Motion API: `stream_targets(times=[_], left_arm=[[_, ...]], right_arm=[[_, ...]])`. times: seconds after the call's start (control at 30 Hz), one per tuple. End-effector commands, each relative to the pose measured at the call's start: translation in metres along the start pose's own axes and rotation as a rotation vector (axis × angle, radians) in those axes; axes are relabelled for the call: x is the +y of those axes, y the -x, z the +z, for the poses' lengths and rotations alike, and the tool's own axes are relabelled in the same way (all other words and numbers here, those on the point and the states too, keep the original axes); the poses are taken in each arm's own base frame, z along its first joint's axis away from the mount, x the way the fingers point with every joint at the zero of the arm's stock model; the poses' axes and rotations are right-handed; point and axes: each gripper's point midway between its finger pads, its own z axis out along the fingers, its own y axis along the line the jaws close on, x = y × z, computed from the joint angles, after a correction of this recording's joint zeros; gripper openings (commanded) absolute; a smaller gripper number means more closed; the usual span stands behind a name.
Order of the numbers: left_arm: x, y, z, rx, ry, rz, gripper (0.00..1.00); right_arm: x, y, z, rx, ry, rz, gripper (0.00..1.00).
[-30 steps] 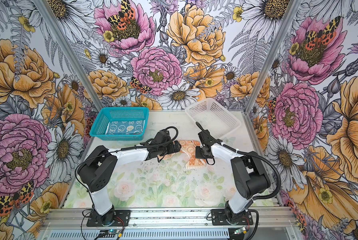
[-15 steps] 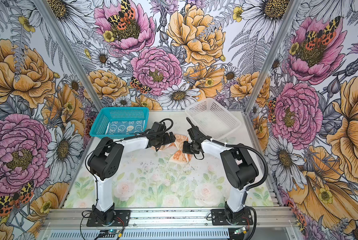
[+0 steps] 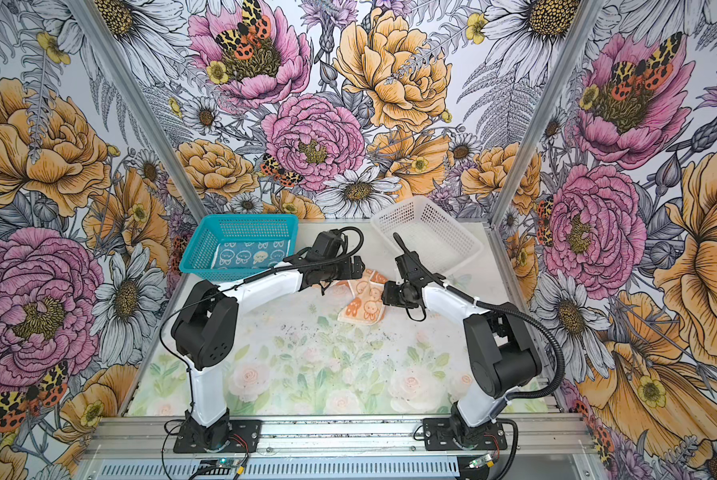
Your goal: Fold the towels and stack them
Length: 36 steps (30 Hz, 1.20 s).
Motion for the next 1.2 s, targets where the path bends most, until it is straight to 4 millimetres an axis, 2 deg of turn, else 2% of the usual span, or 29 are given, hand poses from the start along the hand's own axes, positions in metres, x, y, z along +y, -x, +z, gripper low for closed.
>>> stream_targets(times=[0.0, 0.07, 0.1, 0.3, 0.4, 0.5, 0.6, 0.67, 0.77, 0.97, 1.17], left_arm=[[0.013, 0.0, -0.018, -0.029, 0.052, 0.004, 0.99], [0.02, -0.009, -0.022, -0.019, 0.069, -0.005, 0.99], [0.017, -0.003, -0.035, -0.042, 0.057, -0.011, 0.99], [0.023, -0.014, -0.053, -0.05, 0.049, -0.044, 0.99], [0.026, -0.021, -0.056, -0.04, 0.05, -0.051, 0.99], [0.026, -0.028, -0.056, -0.027, 0.046, -0.058, 0.99], [0.023, -0.037, -0.057, -0.013, 0.041, -0.051, 0.99], [0.019, -0.046, -0.054, 0.01, 0.034, -0.041, 0.99], [0.015, -0.062, -0.05, 0.047, 0.03, -0.021, 0.99], [0.004, -0.1, -0.044, 0.143, 0.032, 0.055, 0.99], [-0.011, -0.143, -0.029, 0.268, 0.031, 0.131, 0.96]], right_arm=[[-0.01, 0.006, -0.013, -0.028, -0.073, -0.046, 0.54], [-0.002, 0.01, -0.014, -0.025, -0.042, -0.053, 0.54], [0.0, 0.012, -0.013, -0.022, -0.032, -0.056, 0.54], [0.017, 0.019, 0.002, 0.012, 0.009, -0.078, 0.54], [0.027, 0.018, 0.009, 0.029, 0.022, -0.094, 0.52], [0.029, 0.018, 0.012, 0.034, 0.012, -0.1, 0.43], [0.02, 0.021, 0.008, 0.018, -0.029, -0.102, 0.26], [0.008, 0.024, 0.0, -0.001, -0.067, -0.091, 0.11], [-0.013, 0.021, -0.01, -0.02, -0.107, -0.062, 0.0], [-0.048, -0.009, -0.017, 0.006, -0.16, -0.015, 0.0], [-0.054, -0.026, -0.009, 0.042, -0.144, 0.006, 0.0]])
